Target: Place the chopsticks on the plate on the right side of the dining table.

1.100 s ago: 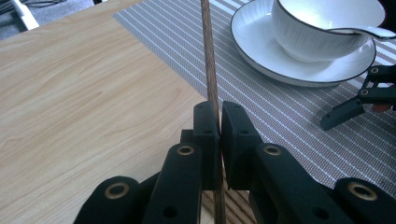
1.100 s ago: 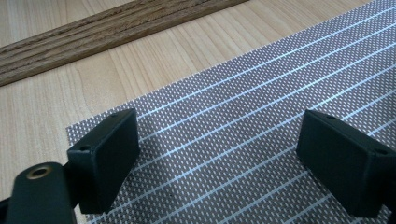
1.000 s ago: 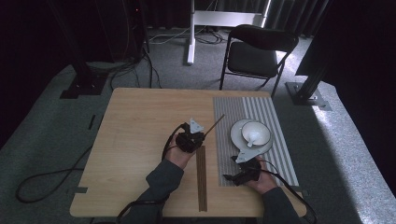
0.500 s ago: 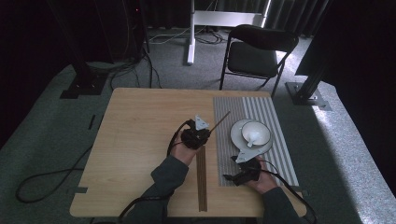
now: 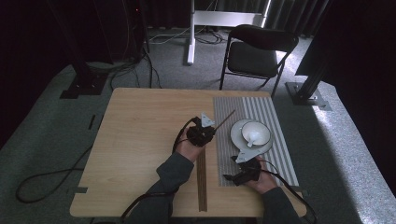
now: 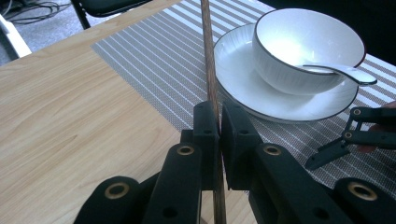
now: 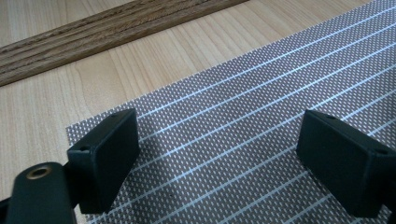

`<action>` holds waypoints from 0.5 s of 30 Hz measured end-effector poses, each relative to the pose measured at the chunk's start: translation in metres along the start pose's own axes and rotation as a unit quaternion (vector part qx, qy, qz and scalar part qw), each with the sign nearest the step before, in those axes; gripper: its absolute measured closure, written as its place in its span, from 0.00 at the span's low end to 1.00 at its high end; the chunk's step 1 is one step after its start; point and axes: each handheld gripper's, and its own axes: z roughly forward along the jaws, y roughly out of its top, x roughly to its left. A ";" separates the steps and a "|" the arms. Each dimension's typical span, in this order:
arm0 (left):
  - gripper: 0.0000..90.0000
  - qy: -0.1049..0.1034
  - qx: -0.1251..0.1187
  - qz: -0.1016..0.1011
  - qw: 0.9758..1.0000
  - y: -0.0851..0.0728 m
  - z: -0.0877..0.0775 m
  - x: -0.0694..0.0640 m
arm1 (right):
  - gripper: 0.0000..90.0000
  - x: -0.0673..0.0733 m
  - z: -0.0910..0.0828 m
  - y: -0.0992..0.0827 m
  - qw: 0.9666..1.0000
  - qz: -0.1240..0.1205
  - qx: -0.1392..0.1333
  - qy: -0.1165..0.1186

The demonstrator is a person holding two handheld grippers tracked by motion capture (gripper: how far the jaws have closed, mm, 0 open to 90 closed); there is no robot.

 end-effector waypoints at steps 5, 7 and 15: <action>0.95 -0.003 0.001 0.000 1.000 0.004 0.006 -0.001 | 0.14 0.000 0.000 0.000 1.000 0.000 0.000 0.000; 0.95 -0.004 -0.001 0.000 1.000 0.006 0.009 -0.002 | 0.14 0.000 0.000 0.000 1.000 0.000 0.000 0.000; 0.95 -0.009 -0.001 0.006 1.000 0.012 0.018 -0.004 | 0.14 0.000 0.000 0.000 1.000 0.000 0.001 0.000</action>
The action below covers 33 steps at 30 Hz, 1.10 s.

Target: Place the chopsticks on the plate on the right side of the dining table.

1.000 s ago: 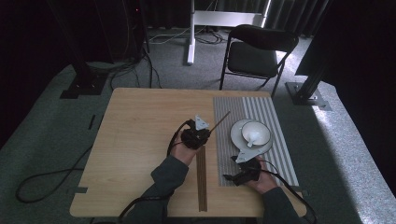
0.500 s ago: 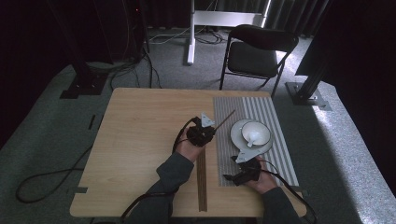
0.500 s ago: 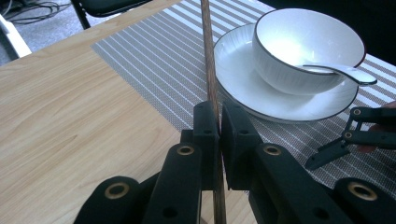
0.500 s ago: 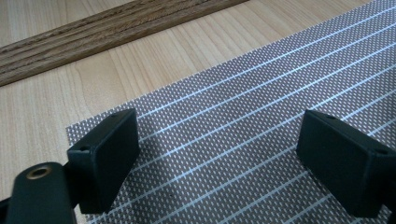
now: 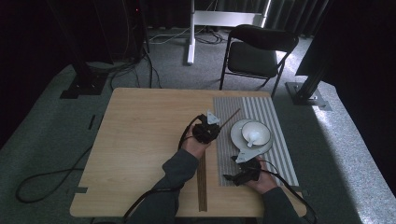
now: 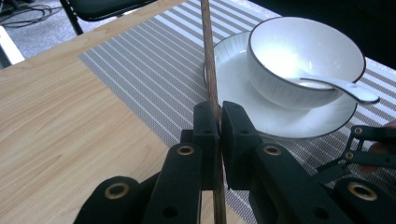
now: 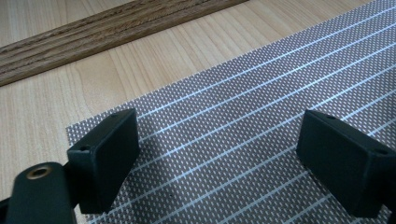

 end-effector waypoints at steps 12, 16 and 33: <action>0.95 -0.009 0.000 -0.001 1.000 0.007 0.015 -0.003 | 0.14 0.000 0.000 0.000 1.000 0.001 0.001 0.001; 0.95 -0.009 0.001 -0.001 1.000 0.010 0.019 -0.003 | 0.14 0.000 0.000 0.000 1.000 0.001 0.001 0.001; 0.95 -0.014 0.004 0.003 1.000 0.024 0.042 -0.007 | 0.14 0.000 0.000 0.000 1.000 0.000 0.000 0.001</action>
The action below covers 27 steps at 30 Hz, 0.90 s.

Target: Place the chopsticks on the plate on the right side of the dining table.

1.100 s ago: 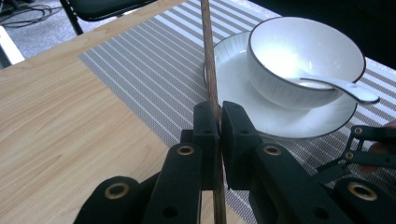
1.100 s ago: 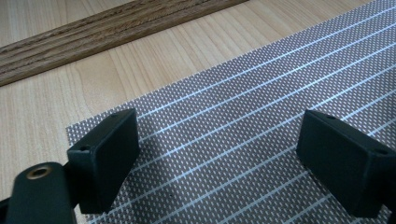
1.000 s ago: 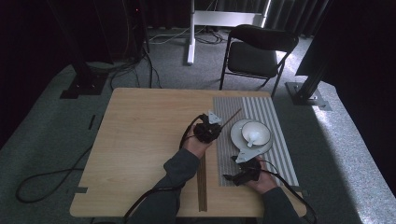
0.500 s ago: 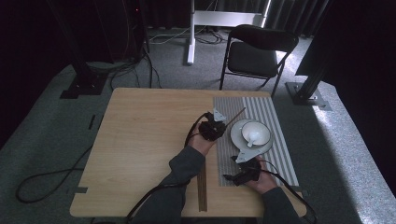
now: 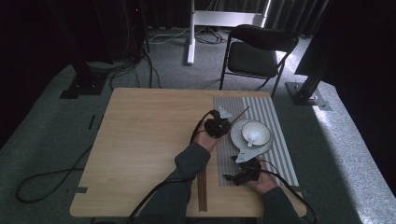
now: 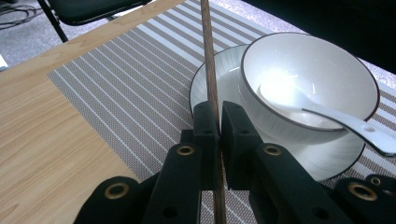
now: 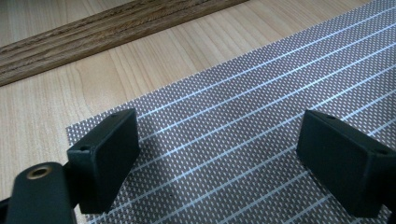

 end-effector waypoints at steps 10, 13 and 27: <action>0.95 -0.002 0.005 0.004 1.000 0.009 0.012 -0.005 | 0.14 0.000 0.000 0.000 1.000 0.000 0.000 0.000; 0.95 -0.001 0.005 0.004 1.000 0.011 0.016 -0.006 | 0.14 0.000 0.000 0.000 1.000 0.000 0.000 0.000; 0.95 -0.009 0.015 -0.002 1.000 0.013 0.036 -0.008 | 0.14 0.000 0.000 0.000 1.000 -0.001 0.000 -0.001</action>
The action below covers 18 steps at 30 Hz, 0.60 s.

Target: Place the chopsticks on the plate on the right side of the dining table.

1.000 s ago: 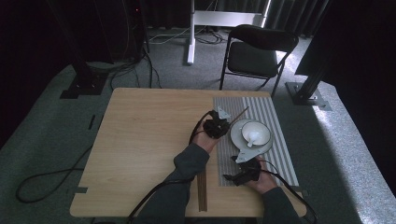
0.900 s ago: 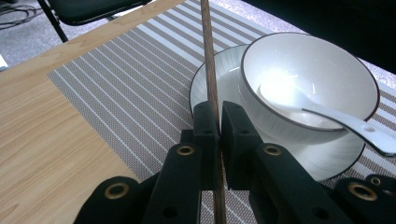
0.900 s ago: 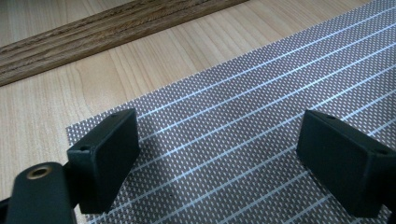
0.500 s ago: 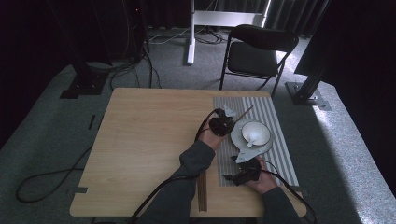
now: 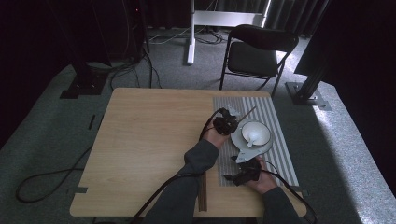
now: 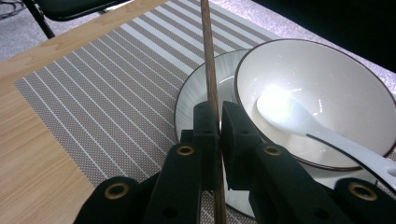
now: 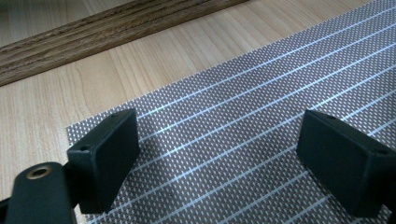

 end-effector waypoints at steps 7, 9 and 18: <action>0.95 -0.004 0.012 -0.002 1.000 -0.004 0.014 -0.001 | 0.14 0.000 0.000 0.000 1.000 0.001 0.000 0.000; 0.95 -0.004 0.017 0.000 1.000 -0.005 0.018 -0.001 | 0.14 0.000 0.000 0.000 1.000 0.000 0.000 0.000; 0.95 -0.011 0.036 -0.006 0.999 -0.013 0.034 -0.002 | 0.14 0.000 0.000 0.000 1.000 -0.001 0.000 0.000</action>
